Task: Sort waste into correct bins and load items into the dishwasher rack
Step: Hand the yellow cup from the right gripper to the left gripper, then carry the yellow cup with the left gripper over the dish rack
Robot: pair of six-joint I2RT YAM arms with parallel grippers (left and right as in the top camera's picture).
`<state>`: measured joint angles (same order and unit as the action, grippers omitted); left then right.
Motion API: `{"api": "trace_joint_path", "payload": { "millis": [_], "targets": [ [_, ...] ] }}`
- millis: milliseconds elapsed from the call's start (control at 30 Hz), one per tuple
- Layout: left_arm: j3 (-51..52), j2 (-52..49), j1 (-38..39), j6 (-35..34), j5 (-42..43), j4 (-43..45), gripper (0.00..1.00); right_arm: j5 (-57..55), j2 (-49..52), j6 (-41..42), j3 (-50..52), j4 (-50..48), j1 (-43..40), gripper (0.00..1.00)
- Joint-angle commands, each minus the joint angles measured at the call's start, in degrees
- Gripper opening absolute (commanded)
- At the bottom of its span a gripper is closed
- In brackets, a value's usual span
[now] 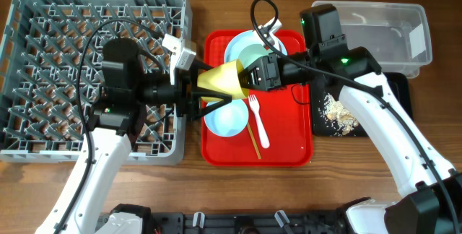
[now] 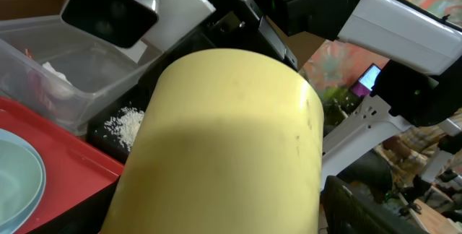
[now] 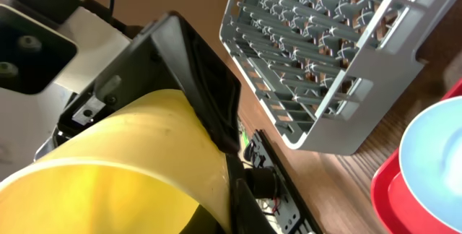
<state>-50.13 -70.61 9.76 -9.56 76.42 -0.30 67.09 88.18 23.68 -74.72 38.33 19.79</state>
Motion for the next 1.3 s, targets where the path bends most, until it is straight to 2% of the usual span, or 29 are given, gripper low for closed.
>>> {"api": "trace_joint_path", "payload": {
  "millis": [0,167,433,833,1267],
  "targets": [
    [-1.1,-0.2,0.2,-0.4,3.8,3.1,0.81,-1.6,0.9,0.9,0.2,0.5,0.2,0.04],
    [-1.1,-0.2,0.2,-5.5,4.7,7.5,0.74,-0.6,0.9,0.8,0.3,0.5,0.2,0.04],
    [-1.1,-0.2,0.3,-6.2,4.8,7.7,0.78,4.3,0.9,4.3,0.3,-6.2,0.2,0.04],
    [-1.1,-0.2,0.3,-16.6,4.8,19.0,0.74,4.3,0.9,5.5,0.3,-7.3,0.2,0.04],
    [-1.1,-0.2,0.3,-16.8,4.8,19.2,0.62,4.3,0.9,5.4,0.3,-7.3,0.2,0.04]
  ]
}}
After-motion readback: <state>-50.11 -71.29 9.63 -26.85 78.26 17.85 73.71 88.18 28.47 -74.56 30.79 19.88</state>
